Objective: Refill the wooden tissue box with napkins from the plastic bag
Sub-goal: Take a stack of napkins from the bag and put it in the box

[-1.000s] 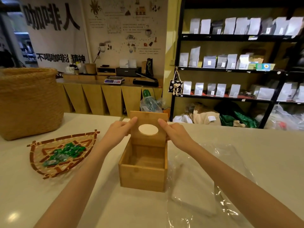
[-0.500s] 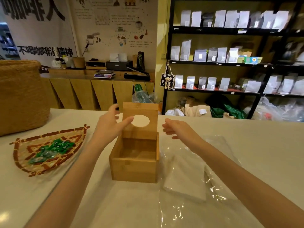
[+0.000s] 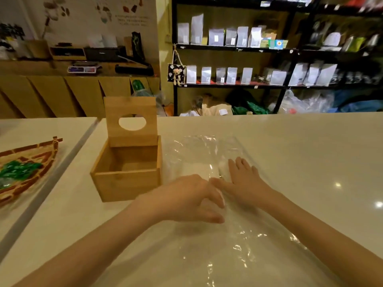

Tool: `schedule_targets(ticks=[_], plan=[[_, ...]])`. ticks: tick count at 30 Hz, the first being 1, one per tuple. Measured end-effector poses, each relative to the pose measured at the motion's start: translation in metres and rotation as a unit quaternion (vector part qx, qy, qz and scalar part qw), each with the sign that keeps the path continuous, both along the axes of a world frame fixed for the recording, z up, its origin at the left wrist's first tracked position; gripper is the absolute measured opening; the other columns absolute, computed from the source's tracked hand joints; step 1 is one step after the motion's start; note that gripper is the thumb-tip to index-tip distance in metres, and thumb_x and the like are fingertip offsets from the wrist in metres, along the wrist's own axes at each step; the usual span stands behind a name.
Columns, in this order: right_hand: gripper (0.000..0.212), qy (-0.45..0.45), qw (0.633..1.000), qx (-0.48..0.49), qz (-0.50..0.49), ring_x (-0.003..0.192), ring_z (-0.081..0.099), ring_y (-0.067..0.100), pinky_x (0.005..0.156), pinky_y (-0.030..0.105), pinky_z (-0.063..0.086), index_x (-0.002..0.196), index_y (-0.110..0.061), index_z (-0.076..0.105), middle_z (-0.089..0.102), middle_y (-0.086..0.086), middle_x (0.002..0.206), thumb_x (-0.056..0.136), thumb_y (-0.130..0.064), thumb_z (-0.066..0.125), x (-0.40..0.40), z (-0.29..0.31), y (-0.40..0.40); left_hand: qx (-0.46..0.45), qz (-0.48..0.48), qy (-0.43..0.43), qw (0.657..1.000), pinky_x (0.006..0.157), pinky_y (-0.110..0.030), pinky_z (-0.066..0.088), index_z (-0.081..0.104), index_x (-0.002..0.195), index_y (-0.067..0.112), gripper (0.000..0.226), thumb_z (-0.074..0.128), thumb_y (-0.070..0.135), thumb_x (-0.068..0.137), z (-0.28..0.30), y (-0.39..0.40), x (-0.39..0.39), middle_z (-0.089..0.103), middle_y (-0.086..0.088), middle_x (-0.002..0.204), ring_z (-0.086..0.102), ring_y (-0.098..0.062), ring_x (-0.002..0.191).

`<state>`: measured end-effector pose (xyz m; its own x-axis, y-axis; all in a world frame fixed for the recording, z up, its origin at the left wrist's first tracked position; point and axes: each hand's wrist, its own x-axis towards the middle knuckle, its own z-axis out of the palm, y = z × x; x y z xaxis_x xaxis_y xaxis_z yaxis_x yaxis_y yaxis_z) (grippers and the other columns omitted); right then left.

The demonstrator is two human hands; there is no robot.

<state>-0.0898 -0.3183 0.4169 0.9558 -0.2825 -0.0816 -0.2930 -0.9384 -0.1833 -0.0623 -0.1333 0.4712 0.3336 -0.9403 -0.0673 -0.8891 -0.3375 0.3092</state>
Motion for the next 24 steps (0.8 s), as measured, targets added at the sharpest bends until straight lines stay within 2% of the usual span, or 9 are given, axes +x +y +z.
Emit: schedule_targets(ticks=[2, 8, 10, 13, 15, 18, 20, 22, 24], plan=[[0.095, 0.000, 0.999, 0.016, 0.034, 0.144, 0.000, 0.027, 0.116, 0.049, 0.003, 0.146, -0.009, 0.006, 0.003, 0.017, 0.157, 0.079, -0.074, 0.027, 0.000, -0.002, -0.011, -0.016, -0.031, -0.001, 0.999, 0.100, -0.032, 0.038, 0.056, 0.120, 0.029, 0.046, 0.055, 0.052, 0.081, -0.016, -0.007, -0.007, 0.056, 0.009, 0.131, 0.048, -0.009, 0.119], [0.093, -0.011, 0.997, 0.028, 0.075, 0.145, -0.006, 0.022, 0.116, 0.044, -0.004, 0.146, -0.010, 0.002, -0.003, 0.013, 0.157, 0.081, -0.072, 0.027, 0.001, -0.006, -0.028, -0.135, -0.071, -0.011, 0.988, 0.106, -0.007, 0.008, 0.049, 0.128, 0.020, 0.058, 0.050, 0.054, 0.081, -0.048, -0.014, -0.017, 0.046, 0.002, 0.142, 0.029, -0.001, 0.129], [0.091, -0.018, 0.997, 0.031, 0.074, 0.144, -0.007, 0.022, 0.117, 0.044, -0.004, 0.146, -0.011, 0.002, -0.004, 0.013, 0.157, 0.082, -0.070, 0.027, 0.001, -0.007, -0.028, -0.132, -0.069, -0.040, 0.988, 0.109, -0.011, 0.000, 0.041, 0.134, 0.023, 0.063, 0.046, 0.058, 0.082, -0.058, -0.015, -0.017, 0.038, 0.007, 0.147, 0.021, 0.002, 0.136], [0.085, -0.058, 0.993, 0.070, 0.075, 0.144, -0.006, 0.020, 0.116, 0.037, -0.004, 0.147, -0.012, 0.003, -0.003, 0.011, 0.158, 0.086, -0.064, 0.033, -0.002, -0.005, -0.028, -0.124, -0.082, -0.070, 0.986, 0.114, -0.021, 0.011, 0.045, 0.131, 0.023, 0.059, 0.041, 0.058, 0.083, -0.062, -0.017, -0.016, 0.043, 0.007, 0.144, 0.028, -0.003, 0.135], [0.075, -0.120, 0.982, 0.129, 0.073, 0.144, 0.001, 0.016, 0.114, 0.029, 0.001, 0.146, -0.015, 0.012, 0.006, 0.007, 0.158, 0.090, -0.053, 0.042, -0.009, 0.001, -0.028, -0.132, -0.090, -0.079, 0.984, 0.111, -0.025, 0.021, 0.054, 0.122, 0.020, 0.053, 0.042, 0.055, 0.085, -0.061, -0.017, -0.017, 0.053, 0.005, 0.135, 0.039, -0.009, 0.129], [0.050, -0.216, 0.956, 0.186, 0.072, 0.135, 0.032, 0.015, 0.107, 0.021, 0.021, 0.136, -0.015, 0.040, 0.038, 0.002, 0.147, 0.090, -0.028, 0.056, -0.029, 0.014, -0.029, -0.141, -0.077, -0.076, 0.984, 0.114, -0.027, 0.015, 0.055, 0.123, 0.023, 0.048, 0.043, 0.051, 0.086, -0.065, -0.017, -0.017, 0.051, 0.007, 0.137, 0.036, -0.007, 0.133], [0.032, -0.248, 0.937, 0.236, 0.068, 0.112, 0.053, 0.010, 0.096, 0.019, 0.038, 0.121, -0.016, 0.056, 0.058, -0.006, 0.122, 0.089, -0.018, 0.059, -0.048, 0.022, -0.029, -0.158, -0.071, -0.075, 0.982, 0.112, -0.030, 0.020, 0.058, 0.121, 0.025, 0.041, 0.046, 0.046, 0.087, -0.069, -0.018, -0.017, 0.053, 0.009, 0.135, 0.038, -0.007, 0.132], [0.020, -0.247, 0.921, 0.297, 0.053, 0.091, 0.063, 0.008, 0.080, 0.014, 0.047, 0.107, -0.020, 0.063, 0.064, -0.013, 0.101, 0.088, -0.014, 0.059, -0.068, 0.029, -0.026, -0.181, -0.067, -0.068, 0.979, 0.110, -0.033, 0.028, 0.063, 0.114, 0.024, 0.034, 0.049, 0.040, 0.087, -0.069, -0.018, -0.017, 0.057, 0.008, 0.130, 0.043, -0.009, 0.128], [0.018, -0.250, 0.908, 0.333, 0.049, 0.077, 0.067, 0.012, 0.075, 0.020, 0.050, 0.097, -0.022, 0.065, 0.069, -0.006, 0.091, 0.087, -0.009, 0.058, -0.086, 0.033, -0.022, -0.205, -0.052, -0.041, 0.976, 0.109, -0.030, 0.030, 0.067, 0.109, 0.023, 0.031, 0.050, 0.037, 0.088, -0.068, -0.019, -0.018, 0.058, 0.007, 0.128, 0.044, -0.007, 0.127]])
